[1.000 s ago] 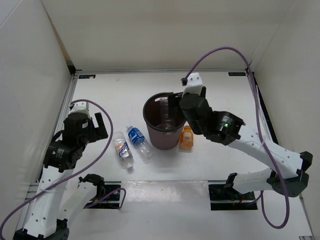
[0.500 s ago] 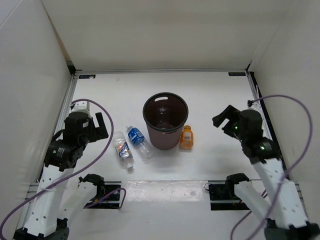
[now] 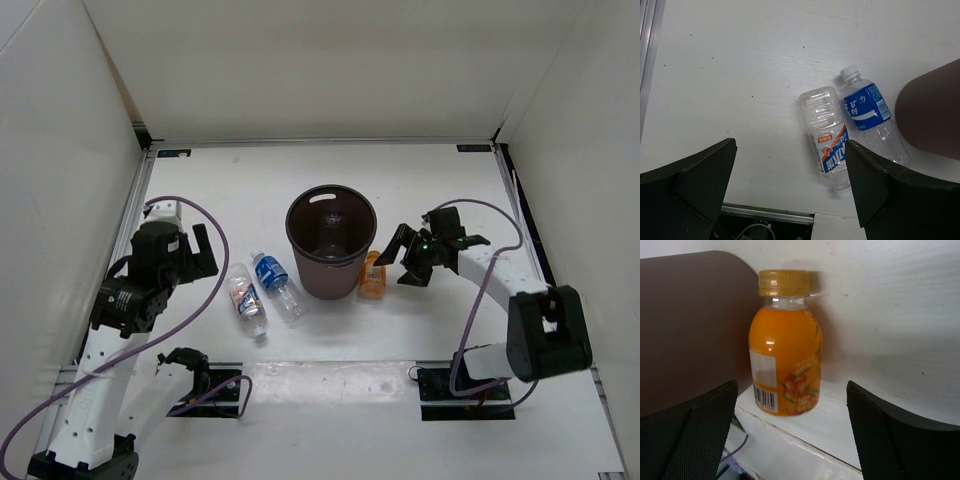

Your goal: Put the plastic bottles in the bin

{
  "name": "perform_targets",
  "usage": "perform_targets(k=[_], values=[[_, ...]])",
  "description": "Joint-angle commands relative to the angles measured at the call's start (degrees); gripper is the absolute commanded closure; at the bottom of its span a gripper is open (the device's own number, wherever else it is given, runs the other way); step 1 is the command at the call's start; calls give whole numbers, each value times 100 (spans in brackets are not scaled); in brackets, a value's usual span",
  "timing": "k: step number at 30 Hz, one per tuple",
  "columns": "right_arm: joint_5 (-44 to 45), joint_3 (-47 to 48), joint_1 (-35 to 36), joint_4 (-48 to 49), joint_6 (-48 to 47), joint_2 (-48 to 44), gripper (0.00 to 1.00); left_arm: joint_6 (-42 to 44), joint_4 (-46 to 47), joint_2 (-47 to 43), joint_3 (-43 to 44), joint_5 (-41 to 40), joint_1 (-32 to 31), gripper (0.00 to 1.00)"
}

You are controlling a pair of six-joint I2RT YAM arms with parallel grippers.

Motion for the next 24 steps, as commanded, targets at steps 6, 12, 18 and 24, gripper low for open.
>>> perform_targets(k=[6,12,18,24], values=[[-373,513,369,677,260,1260,10,66,33,92,78,135,2,0],[-364,733,580,748,400,1796,10,84,41,153,78,205,-7,0],[-820,523,439,1240,558,2113,24,75,50,153,78,223,-16,0],[-1084,171,246,1653,646,2254,36,101,68,171,69,241,2,0]])
